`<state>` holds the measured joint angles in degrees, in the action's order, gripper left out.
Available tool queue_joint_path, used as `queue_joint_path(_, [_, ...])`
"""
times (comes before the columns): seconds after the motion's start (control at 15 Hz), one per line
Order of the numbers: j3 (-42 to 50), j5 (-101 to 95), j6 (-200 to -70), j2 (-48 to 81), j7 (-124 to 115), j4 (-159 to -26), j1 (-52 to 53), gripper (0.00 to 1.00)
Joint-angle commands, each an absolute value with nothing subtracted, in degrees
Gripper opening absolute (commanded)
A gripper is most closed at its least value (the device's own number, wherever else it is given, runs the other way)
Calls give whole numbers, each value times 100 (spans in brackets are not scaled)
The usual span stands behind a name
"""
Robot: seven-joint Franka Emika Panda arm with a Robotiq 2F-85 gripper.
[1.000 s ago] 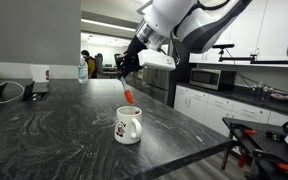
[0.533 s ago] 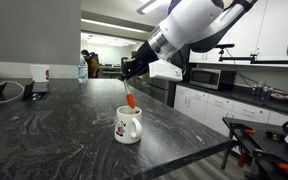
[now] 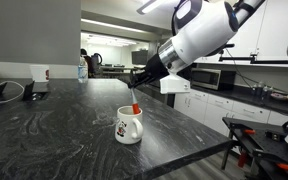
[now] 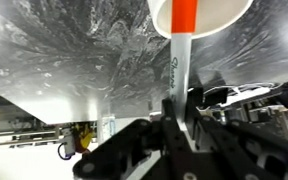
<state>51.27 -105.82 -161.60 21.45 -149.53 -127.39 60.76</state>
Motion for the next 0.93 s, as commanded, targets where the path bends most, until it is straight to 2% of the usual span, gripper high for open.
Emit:
queue_joint_path(0.0, [4877, -10641, -15782, 1841, -14953, -12871, 5986, 4])
queue_joint_path(0.07, [4830, -10622, -15780, 1816, -14953, -12879, 5961, 4])
queue_joint_path(0.13, [4798, -10559, -15792, 1822, -14953, -12885, 5934, 42])
queue_joint_path(0.2, [4778, -10546, -15837, 1837, -14953, -12883, 5903, 44])
queue_joint_path(0.33, [4813, -10474, -15972, 1931, -14953, -12902, 5846, 57])
queue_joint_path(0.47, [4906, -10305, -16353, 2053, -14803, -12957, 5728, 72])
queue_joint_path(0.67, [4992, -8857, -17147, 2025, -13356, -13178, 5291, 96])
queue_joint_path(0.73, [4961, -8161, -17288, 1984, -12640, -13299, 5085, 100])
queue_joint_path(0.8, [4072, -7783, -17017, 1635, -12024, -13459, 4114, 100])
queue_joint_path(0.87, [4493, -6996, -17203, 1814, -11404, -13610, 4385, 100])
